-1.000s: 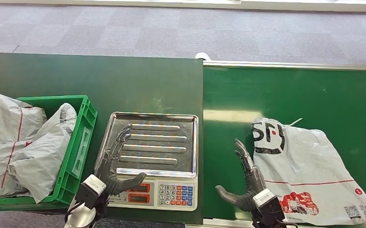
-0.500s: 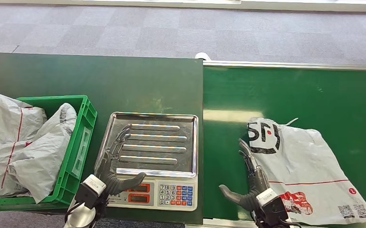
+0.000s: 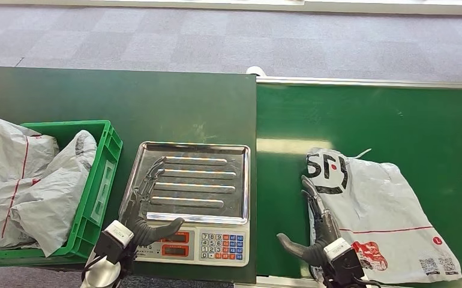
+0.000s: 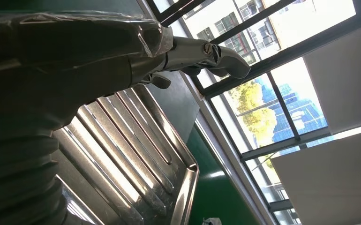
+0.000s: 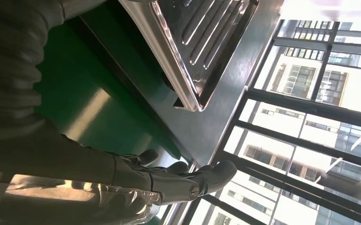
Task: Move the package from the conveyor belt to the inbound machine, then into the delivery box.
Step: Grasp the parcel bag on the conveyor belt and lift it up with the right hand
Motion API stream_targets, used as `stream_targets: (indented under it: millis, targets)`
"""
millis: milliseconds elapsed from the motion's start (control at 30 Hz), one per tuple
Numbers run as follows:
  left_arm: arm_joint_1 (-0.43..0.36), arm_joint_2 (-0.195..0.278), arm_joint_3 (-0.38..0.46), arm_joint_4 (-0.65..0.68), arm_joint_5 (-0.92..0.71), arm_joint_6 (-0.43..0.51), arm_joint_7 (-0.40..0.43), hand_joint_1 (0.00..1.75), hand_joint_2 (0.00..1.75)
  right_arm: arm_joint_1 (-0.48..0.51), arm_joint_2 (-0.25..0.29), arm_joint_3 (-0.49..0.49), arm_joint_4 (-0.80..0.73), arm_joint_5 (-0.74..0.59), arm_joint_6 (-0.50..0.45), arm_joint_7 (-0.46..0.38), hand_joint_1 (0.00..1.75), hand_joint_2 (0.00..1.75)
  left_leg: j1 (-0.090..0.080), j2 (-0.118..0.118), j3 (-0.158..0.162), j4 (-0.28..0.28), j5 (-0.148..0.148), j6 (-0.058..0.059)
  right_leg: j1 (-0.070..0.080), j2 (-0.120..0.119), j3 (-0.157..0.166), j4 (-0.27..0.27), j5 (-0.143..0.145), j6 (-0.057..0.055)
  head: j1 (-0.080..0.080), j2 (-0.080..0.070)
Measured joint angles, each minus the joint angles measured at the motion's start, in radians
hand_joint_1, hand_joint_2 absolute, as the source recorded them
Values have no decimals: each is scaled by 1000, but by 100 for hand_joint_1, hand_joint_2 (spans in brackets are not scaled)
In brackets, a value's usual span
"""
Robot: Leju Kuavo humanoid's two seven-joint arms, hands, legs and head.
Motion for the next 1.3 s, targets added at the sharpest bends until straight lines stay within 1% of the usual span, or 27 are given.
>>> stream_targets:
  millis: [67,133,200,300,367,467,600,800,900,1033,1200,1300]
  targets:
    - [0,0,0,-1,0,1,0,0,175,0,0,-2,0,15,-21,9,0,175,0,0,0,0,0,0,0,0,0,0,0,0,0,0]
    - [6,0,5,-9,-3,0,0,0,175,-1,-1,-27,-4,74,-106,44,0,175,0,0,0,0,0,0,0,0,0,0,0,0,0,0]
    - [17,-1,15,-27,-8,-7,1,0,175,-8,-4,-91,-13,131,-180,75,0,175,0,0,0,0,0,0,0,0,0,0,0,0,0,0]
    - [28,-2,29,-46,-15,-17,3,0,175,-20,-8,-186,-23,170,-184,84,0,175,-1,0,0,0,0,0,-1,0,0,0,0,0,0,0]
    - [30,-3,35,-52,-18,-19,3,0,175,-23,-7,-216,-27,228,-202,94,0,175,-1,0,0,0,0,0,-1,0,0,0,0,0,0,0]
    - [30,-6,41,-56,-19,-24,3,0,175,-30,-2,-238,-28,323,-243,113,0,175,0,0,0,0,0,0,0,0,0,0,0,0,0,0]
    - [30,-7,43,-54,-18,-27,-3,0,175,-51,-3,-256,-27,408,-260,139,0,175,0,0,0,0,0,0,0,0,0,0,0,0,0,0]
    - [32,-7,52,-54,-10,-21,-12,0,175,-97,-29,-263,-10,479,-270,152,0,175,-1,0,0,0,0,0,0,0,1,0,0,0,0,0]
    - [41,-7,63,-55,-1,-16,-14,0,175,-141,-64,-247,38,558,-293,177,0,175,-1,0,0,0,0,0,-1,0,1,0,0,0,0,0]
    - [54,-7,75,-58,3,-15,-16,0,175,-196,-128,-199,129,726,-340,249,0,175,-1,0,0,0,0,0,-1,-1,1,0,0,0,0,0]
    - [59,-7,82,-57,4,-11,-16,0,175,-233,-196,-153,220,797,-339,288,0,175,-1,-1,0,0,0,0,-1,-1,1,0,0,0,0,0]
    - [56,-6,80,-54,16,7,-16,0,175,-264,-253,-110,303,825,-313,297,0,175,-1,-1,0,0,0,0,-1,-1,1,0,0,0,0,0]
